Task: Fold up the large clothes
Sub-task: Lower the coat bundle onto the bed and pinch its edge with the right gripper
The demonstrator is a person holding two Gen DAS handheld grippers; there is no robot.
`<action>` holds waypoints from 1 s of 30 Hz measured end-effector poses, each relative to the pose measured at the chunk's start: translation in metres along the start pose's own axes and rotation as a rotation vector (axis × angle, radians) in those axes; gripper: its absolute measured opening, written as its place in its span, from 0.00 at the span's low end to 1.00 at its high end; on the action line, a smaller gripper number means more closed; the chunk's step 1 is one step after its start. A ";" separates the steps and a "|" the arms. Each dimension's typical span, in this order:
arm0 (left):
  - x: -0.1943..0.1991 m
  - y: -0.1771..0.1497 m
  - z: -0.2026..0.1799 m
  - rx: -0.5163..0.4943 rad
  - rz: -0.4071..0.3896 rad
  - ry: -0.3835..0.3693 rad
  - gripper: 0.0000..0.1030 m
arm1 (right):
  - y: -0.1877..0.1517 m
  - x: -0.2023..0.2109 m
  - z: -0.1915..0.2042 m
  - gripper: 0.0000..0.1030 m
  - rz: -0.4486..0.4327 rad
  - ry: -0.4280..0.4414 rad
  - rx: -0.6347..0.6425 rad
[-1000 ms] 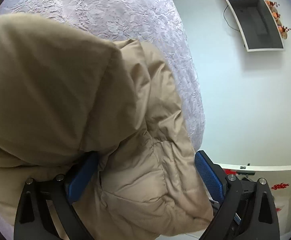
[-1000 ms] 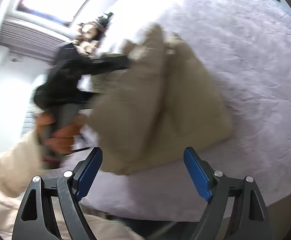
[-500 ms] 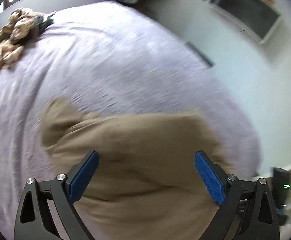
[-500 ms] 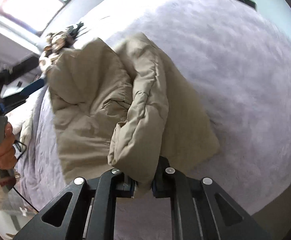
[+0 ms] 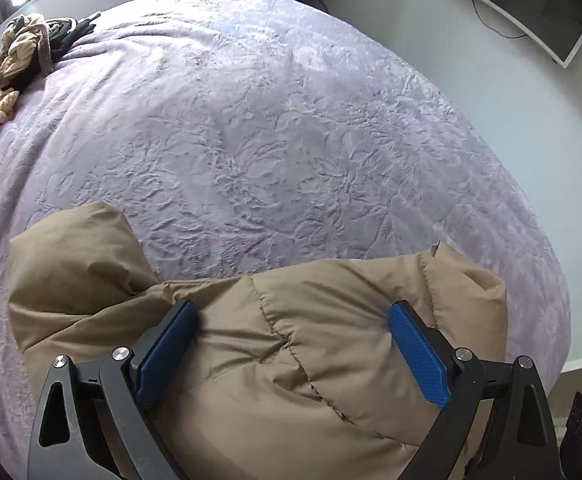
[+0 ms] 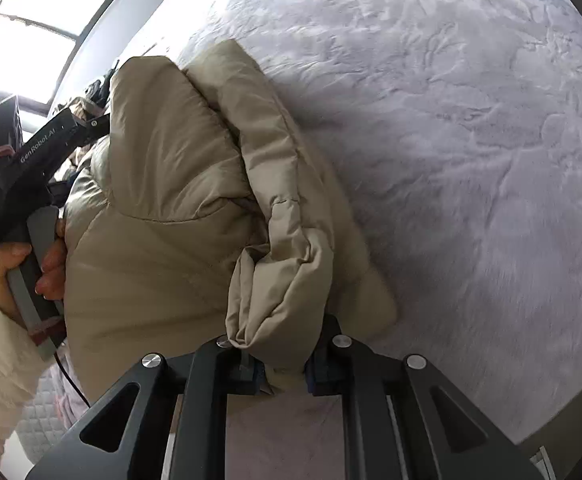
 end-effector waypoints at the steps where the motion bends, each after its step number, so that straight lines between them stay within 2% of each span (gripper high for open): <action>1: -0.003 0.001 -0.001 -0.004 0.004 0.006 0.94 | 0.003 -0.002 -0.002 0.14 0.006 0.003 -0.006; 5: -0.008 0.000 -0.001 0.000 0.015 0.009 0.94 | 0.005 0.008 -0.001 0.16 0.044 0.006 -0.012; 8: -0.010 -0.001 0.002 0.011 0.019 0.007 0.94 | 0.017 0.029 -0.005 0.21 -0.003 -0.011 -0.036; 12: -0.010 -0.002 0.004 0.006 0.024 0.008 0.94 | 0.028 0.080 -0.009 0.21 -0.186 -0.093 -0.061; 14: -0.010 -0.002 0.005 0.008 0.024 0.007 0.94 | 0.039 0.097 -0.001 0.21 -0.242 -0.069 -0.038; 16: -0.010 -0.003 0.004 0.005 0.024 0.010 0.94 | 0.050 0.098 0.014 0.21 -0.226 -0.011 0.021; 18: -0.009 -0.003 0.003 0.005 0.026 0.009 0.94 | 0.053 0.088 0.043 0.21 -0.194 0.028 0.142; 23: -0.009 -0.002 0.005 0.010 0.028 0.005 0.94 | 0.048 0.038 0.102 0.19 -0.091 0.044 0.367; 27: -0.002 -0.001 0.008 0.015 0.018 -0.007 0.94 | 0.049 -0.004 0.101 0.14 -0.038 -0.030 0.384; 28: 0.003 -0.001 0.008 0.017 0.011 -0.014 0.94 | 0.049 -0.013 0.096 0.10 -0.029 -0.038 0.373; 30: 0.013 -0.001 0.009 0.019 -0.003 -0.031 0.94 | 0.056 -0.024 0.085 0.09 -0.012 -0.038 0.326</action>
Point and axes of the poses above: each gripper's, at about its wrist camera, not at the fingertips, and x roughly against the way its jaws point, z to its left, y to its top, the point moved 2 cm from there along -x, roughly the way its jaws point, and after that the axes turned 10 degrees about -x, right-handed, at the moved point
